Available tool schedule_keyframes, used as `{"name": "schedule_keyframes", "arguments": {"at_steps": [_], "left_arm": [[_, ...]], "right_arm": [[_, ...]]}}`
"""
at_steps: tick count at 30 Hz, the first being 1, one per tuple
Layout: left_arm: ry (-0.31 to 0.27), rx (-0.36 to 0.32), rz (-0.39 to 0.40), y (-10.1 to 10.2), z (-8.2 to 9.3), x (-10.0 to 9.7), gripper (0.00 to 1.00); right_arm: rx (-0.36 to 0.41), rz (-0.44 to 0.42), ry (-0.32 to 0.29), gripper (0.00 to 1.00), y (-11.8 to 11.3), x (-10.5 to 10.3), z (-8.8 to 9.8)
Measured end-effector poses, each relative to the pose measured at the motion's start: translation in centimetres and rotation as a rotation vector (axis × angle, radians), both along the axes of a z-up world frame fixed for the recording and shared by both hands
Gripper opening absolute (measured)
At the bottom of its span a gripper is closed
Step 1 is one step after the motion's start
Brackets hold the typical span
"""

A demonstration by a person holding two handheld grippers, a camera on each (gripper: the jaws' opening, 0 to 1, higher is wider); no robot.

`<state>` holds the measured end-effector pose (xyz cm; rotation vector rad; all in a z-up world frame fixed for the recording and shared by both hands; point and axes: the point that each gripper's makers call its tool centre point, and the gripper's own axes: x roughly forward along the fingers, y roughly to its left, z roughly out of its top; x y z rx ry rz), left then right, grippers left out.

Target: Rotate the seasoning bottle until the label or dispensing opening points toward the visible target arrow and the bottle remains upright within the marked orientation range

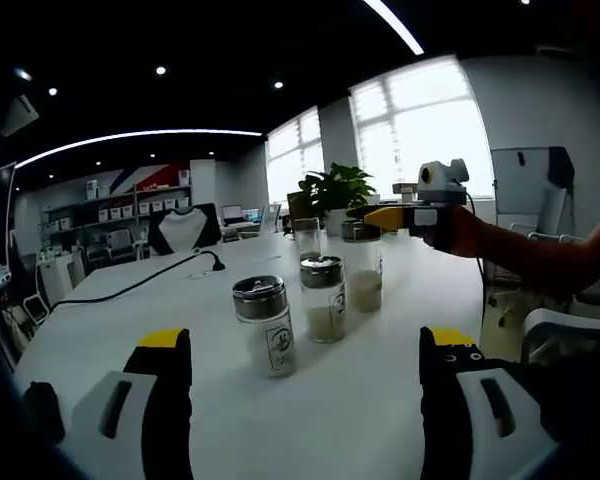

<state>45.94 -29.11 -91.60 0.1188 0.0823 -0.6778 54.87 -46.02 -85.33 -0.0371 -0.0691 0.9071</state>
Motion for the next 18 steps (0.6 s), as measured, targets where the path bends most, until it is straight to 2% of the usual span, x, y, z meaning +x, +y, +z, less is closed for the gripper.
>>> {"name": "schedule_keyframes", "arguments": {"at_steps": [3, 6, 11, 18], "left_arm": [[0.003, -0.010, 0.002, 0.1, 0.1, 0.0, 1.00], [0.004, -0.023, 0.000, 0.0, 0.1, 0.0, 1.00], [-0.003, -0.027, -0.009, -0.4, 0.1, -0.1, 1.00], [-0.007, -0.030, -0.002, -0.4, 0.2, -0.1, 1.00]], "right_arm": [[0.035, -0.056, 0.017, 0.58, -1.2, 1.0, 0.8], [0.018, -0.120, 0.018, 0.60, -2.2, 2.0, 1.1], [0.006, -0.153, 0.013, 0.58, -2.5, 3.4, 1.4], [0.037, -0.247, 0.025, 0.57, -3.2, 6.0, 1.8]]}}
